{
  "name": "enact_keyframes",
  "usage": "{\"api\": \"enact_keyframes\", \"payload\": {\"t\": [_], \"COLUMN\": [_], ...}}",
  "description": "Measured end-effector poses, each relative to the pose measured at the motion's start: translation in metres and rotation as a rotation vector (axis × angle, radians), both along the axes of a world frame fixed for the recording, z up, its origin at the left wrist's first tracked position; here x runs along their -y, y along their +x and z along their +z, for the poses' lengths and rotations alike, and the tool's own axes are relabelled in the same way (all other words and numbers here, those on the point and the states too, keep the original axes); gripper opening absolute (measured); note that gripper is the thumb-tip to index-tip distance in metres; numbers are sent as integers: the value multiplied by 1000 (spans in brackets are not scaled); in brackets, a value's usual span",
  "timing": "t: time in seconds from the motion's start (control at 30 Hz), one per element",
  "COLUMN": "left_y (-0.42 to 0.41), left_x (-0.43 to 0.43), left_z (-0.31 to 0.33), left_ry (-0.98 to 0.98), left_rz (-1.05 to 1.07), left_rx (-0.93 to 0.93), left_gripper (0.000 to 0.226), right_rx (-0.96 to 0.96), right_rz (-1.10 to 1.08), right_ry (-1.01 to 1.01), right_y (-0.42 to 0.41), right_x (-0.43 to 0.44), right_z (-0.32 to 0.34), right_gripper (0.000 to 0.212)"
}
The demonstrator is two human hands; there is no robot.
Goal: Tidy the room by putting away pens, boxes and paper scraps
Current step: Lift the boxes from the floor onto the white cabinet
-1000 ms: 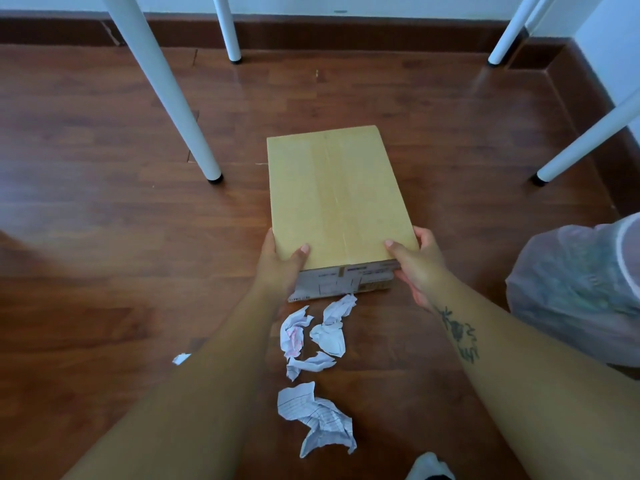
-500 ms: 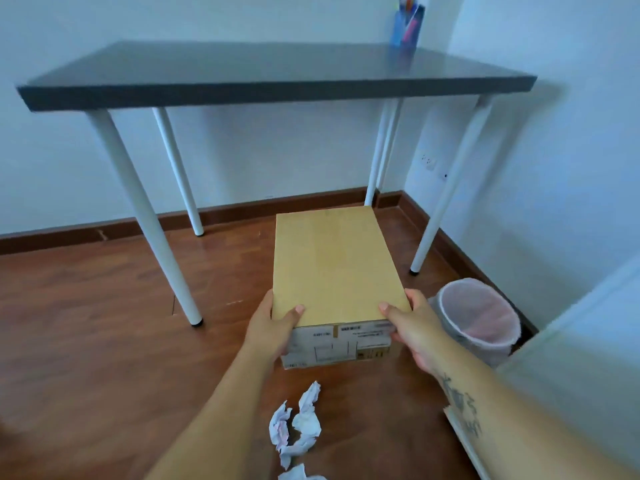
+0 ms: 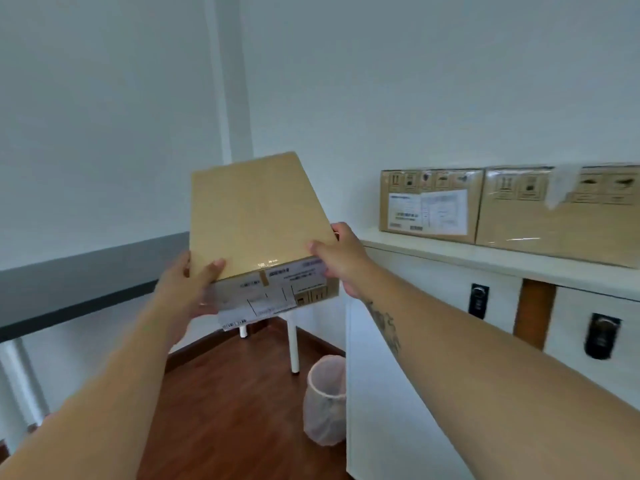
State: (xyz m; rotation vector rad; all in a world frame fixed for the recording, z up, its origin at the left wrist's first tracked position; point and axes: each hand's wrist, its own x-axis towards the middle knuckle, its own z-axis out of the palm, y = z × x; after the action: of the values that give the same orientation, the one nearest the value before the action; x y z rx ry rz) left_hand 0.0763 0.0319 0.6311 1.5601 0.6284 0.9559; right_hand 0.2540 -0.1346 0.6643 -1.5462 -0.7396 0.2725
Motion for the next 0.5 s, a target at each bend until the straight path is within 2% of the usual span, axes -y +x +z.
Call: {"api": "enact_keyframes", "payload": {"t": [0.23, 0.4, 0.5], "left_y": [20, 69, 101], "left_x": [85, 169, 230], "left_z": [137, 182, 196], "left_ry": [209, 271, 268], "left_rz": [-206, -402, -540], "left_rx": [122, 180, 213], "left_gripper": [44, 37, 42], "right_rx": [135, 202, 231], "right_rz": [-177, -365, -490], "right_ry": [173, 192, 200], "right_y": [-12, -6, -6], "right_x": [123, 233, 303], "right_z": [128, 169, 181], "right_gripper": [47, 44, 43]}}
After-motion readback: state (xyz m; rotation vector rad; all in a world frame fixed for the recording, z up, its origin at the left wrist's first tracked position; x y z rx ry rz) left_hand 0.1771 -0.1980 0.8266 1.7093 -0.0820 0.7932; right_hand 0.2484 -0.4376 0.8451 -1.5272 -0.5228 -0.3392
